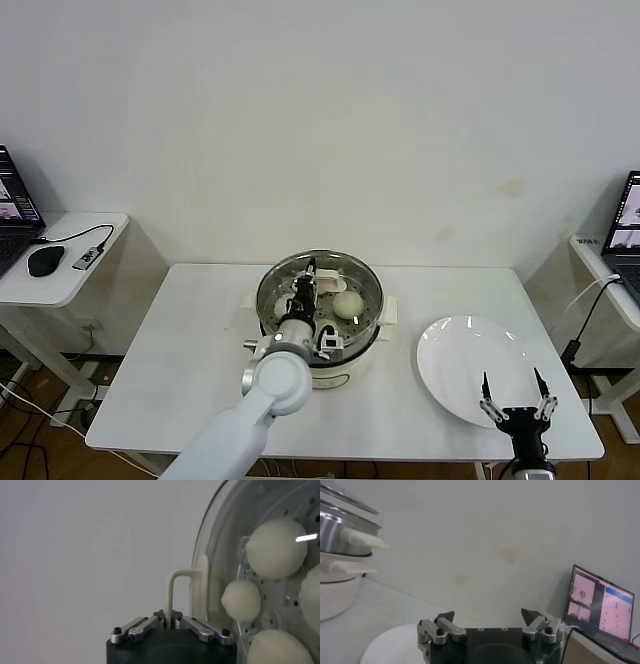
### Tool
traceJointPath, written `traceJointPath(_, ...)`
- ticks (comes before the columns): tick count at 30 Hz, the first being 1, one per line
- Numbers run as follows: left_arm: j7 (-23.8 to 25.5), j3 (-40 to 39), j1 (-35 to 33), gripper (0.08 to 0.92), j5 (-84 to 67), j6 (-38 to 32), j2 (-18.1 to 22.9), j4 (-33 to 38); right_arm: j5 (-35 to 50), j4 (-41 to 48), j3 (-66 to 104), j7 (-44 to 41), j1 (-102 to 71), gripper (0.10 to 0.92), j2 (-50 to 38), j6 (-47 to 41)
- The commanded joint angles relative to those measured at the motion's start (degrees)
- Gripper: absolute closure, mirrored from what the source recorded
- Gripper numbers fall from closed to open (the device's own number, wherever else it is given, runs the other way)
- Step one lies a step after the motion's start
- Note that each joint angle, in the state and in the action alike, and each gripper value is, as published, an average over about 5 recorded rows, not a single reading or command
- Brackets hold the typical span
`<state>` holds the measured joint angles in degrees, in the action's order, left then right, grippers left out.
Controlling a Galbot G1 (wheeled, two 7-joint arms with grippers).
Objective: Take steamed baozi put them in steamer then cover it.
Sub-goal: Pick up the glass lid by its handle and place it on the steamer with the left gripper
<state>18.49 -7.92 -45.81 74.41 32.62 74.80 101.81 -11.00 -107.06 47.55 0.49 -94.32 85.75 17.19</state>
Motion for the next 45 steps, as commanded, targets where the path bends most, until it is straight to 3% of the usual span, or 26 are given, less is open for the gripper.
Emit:
traceJointPath(1, -0.64, -0.57, 0.18, 0.85, 0.64, -0.61, 1.01, -1.94, -0.13, 0.05, -0.12, 0.04, -0.02, 0.203, -0.04, 0.01)
traceJointPath(30, -4.51, 1.66, -0.34, 0.844, 0.01, -2.72, 1.67, -4.84, -0.52, 0.48, -0.57, -0.09, 0.0, 0.203, -0.14, 0.33)
traceJointPath(38, -4.73, 2.53, -3.3, 0.646, -0.54, -2.78, -0.02, 1.38, -0.59, 0.11, -0.88, -0.08, -0.12, 0.203, -0.1, 0.29)
traceJointPath(45, -6.67, 3.56, -12.51, 0.447, -5.74, -3.49, -3.24, 12.45, -0.86, -0.27, -1.06, -0.05, -0.38, 0.203, 0.05, 0.37)
